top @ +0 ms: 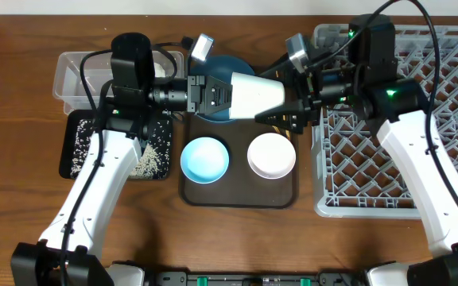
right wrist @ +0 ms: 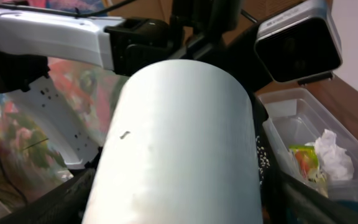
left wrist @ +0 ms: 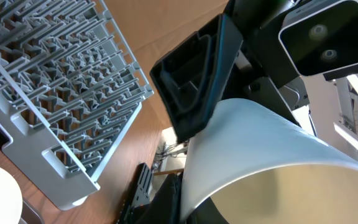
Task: Sort waste into correct bins and load items into the dishwasher rack
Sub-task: 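Carry white cup with right gripper and place it in dish rack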
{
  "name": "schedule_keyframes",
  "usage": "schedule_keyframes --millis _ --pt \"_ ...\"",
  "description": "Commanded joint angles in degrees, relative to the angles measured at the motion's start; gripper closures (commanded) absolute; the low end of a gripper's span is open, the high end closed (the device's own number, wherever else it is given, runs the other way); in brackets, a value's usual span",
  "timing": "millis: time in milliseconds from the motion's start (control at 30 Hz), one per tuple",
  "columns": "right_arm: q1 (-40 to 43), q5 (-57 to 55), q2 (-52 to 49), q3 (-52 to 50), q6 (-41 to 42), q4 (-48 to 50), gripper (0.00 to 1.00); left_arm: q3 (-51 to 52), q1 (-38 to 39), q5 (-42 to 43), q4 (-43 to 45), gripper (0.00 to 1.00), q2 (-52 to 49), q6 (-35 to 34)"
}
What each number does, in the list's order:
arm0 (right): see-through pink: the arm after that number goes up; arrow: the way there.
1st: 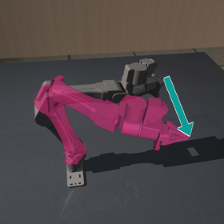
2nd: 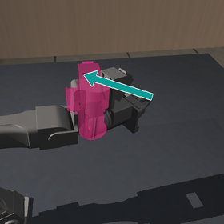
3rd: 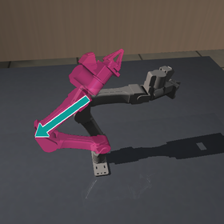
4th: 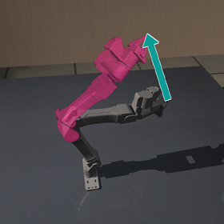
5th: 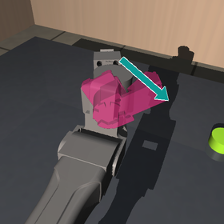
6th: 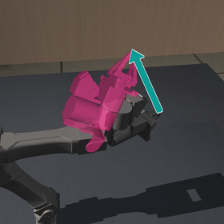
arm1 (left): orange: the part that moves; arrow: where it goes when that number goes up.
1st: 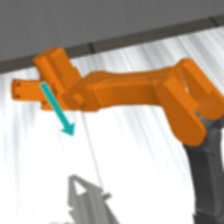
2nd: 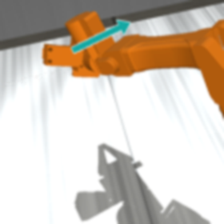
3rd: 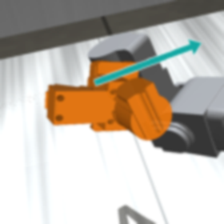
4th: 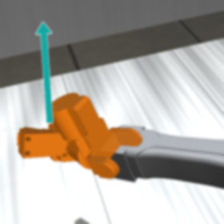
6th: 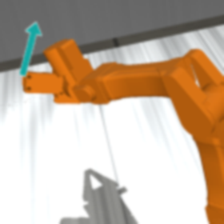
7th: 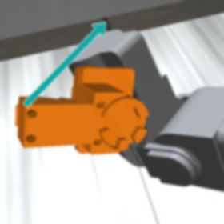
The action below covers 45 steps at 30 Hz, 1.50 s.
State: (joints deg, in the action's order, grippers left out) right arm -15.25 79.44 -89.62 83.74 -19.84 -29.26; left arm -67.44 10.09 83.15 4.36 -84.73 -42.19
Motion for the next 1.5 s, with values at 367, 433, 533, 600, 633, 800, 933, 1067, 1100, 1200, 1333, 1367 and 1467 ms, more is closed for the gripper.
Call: schedule_keyframes --millis 367,433,533,600,633,800,933,1067,1100,1200,1333,1367,1467 --pt "-0.9 -1.0 -0.2 0.9 1.2 -0.1 0.42 -1.0 0.0 -0.1 0.3 0.93 0.5 -0.1" --pt "-0.8 -1.0 -0.2 0.9 1.2 -0.1 0.44 -1.0 0.0 -0.1 0.3 0.92 0.5 -0.1" --pt "0.0 -1.0 -0.2 0.9 1.7 0.0 0.46 -1.0 0.0 -0.1 0.3 0.91 0.5 -0.1" --pt "1.0 -0.9 -0.2 0.9 2.3 0.0 0.46 -1.0 0.0 -0.1 0.3 0.90 0.5 -0.1" --pt "1.8 -0.7 -0.2 0.9 3.0 -0.1 0.46 -1.0 0.0 -0.1 0.3 0.91 0.5 -0.1" --pt "6.5 1.6 -0.2 0.9 4.2 -0.1 0.48 -1.0 0.0 -0.3 0.3 0.90 0.5 -0.1" --pt "11.3 0.2 -0.2 0.9 7.3 -0.4 0.48 -1.0 0.0 -0.3 0.3 0.89 0.5 0.2" --pt "15.9 -14.8 0.0 0.9 16.0 -4.5 0.44 -1.0 0.0 -0.3 0.3 0.89 0.5 2.3" --pt "16.9 -18.3 0.1 0.9 17.4 -6.1 0.43 -1.0 0.0 -0.3 0.3 0.89 0.5 3.2" --pt "19.2 -28.2 1.3 0.9 21.3 -10.8 0.43 -1.0 0.0 -0.3 0.2 0.89 0.5 6.1" --pt "19.9 -43.9 5.0 1.7 26.4 -17.3 0.43 -1.0 0.0 -0.5 -0.5 0.84 0.5 12.7" --pt "19.9 -48.1 6.1 2.7 26.9 -20.0 0.42 -1.0 0.0 -1.3 -1.4 0.84 0.5 14.6" --pt "19.6 -57.3 8.4 7.9 27.2 -30.1 0.37 -1.0 0.0 -7.2 -6.4 0.83 0.5 19.3"
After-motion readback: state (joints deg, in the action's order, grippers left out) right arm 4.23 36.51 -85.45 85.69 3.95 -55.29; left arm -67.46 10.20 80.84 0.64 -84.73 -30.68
